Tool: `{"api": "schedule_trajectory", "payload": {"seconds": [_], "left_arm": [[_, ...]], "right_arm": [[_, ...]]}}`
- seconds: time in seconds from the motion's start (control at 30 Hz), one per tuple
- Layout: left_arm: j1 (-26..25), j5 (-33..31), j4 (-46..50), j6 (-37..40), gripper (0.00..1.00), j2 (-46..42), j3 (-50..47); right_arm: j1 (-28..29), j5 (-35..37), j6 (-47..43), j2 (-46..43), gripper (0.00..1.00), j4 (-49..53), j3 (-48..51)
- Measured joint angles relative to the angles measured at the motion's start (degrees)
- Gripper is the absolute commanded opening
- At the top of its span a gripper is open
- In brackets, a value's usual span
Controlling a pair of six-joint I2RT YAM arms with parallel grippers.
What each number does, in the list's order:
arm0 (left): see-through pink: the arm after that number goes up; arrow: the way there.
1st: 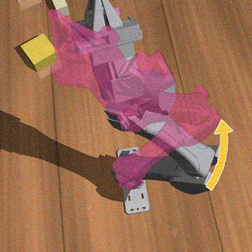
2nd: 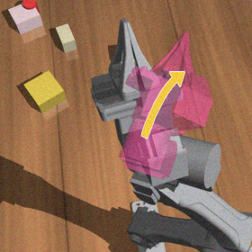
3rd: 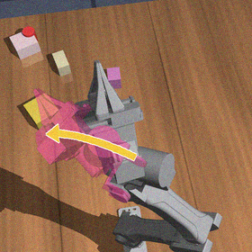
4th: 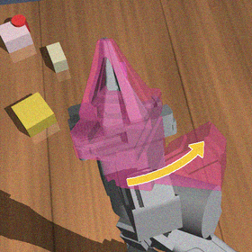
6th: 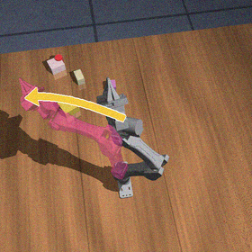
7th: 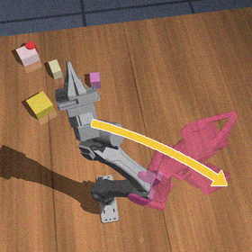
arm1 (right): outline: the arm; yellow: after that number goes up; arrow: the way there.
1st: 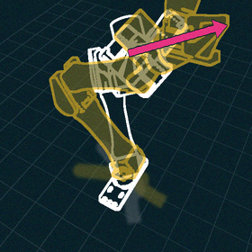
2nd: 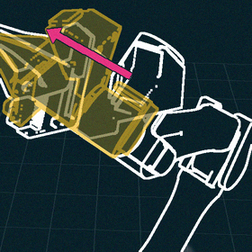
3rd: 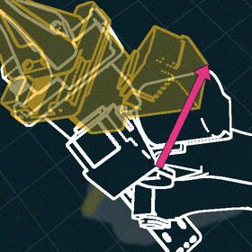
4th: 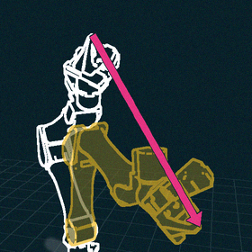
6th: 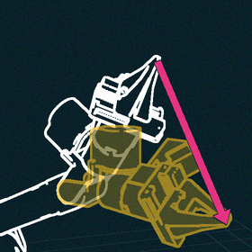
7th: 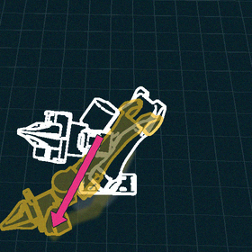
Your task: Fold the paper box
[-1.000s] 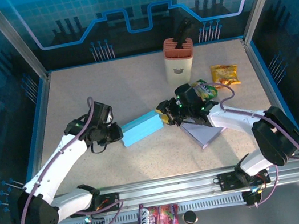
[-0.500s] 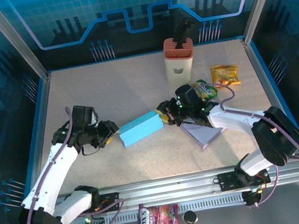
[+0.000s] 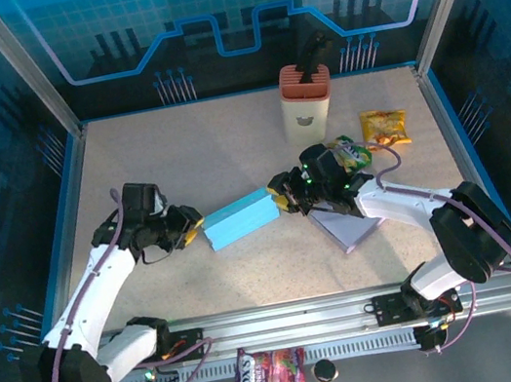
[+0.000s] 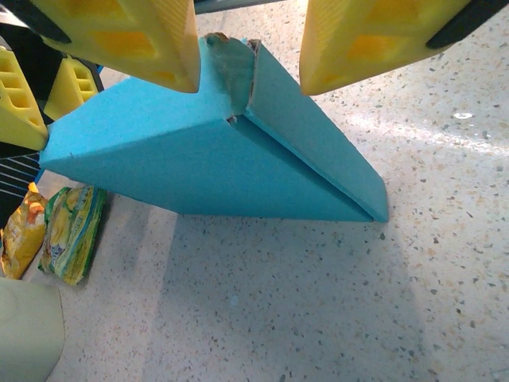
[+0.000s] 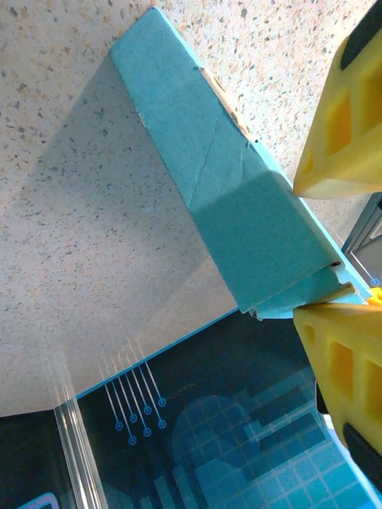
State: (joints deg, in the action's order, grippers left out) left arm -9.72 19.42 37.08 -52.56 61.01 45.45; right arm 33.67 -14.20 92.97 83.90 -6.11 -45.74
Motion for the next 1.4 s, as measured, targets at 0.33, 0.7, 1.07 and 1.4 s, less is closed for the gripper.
{"api": "schedule_trajectory", "payload": {"seconds": [0.33,0.7,1.07,1.4], "left_arm": [[0.7,1.9,-2.2,0.2,0.30,-0.3,-2.1],[0.9,4.0,-5.6,2.2,0.25,-3.3,-6.3],[0.9,4.5,-7.4,5.1,0.18,-3.4,-7.1],[0.9,4.5,-7.6,6.0,0.16,-3.4,-7.1]], "right_arm": [[0.0,0.0,0.0,0.0,0.38,0.0,0.0],[0.0,-0.5,-0.4,0.0,0.36,1.4,0.0],[-0.3,-1.2,-4.4,0.0,0.41,9.6,-4.1],[-0.3,-0.4,-8.5,-1.1,0.43,18.6,-7.4]]}}
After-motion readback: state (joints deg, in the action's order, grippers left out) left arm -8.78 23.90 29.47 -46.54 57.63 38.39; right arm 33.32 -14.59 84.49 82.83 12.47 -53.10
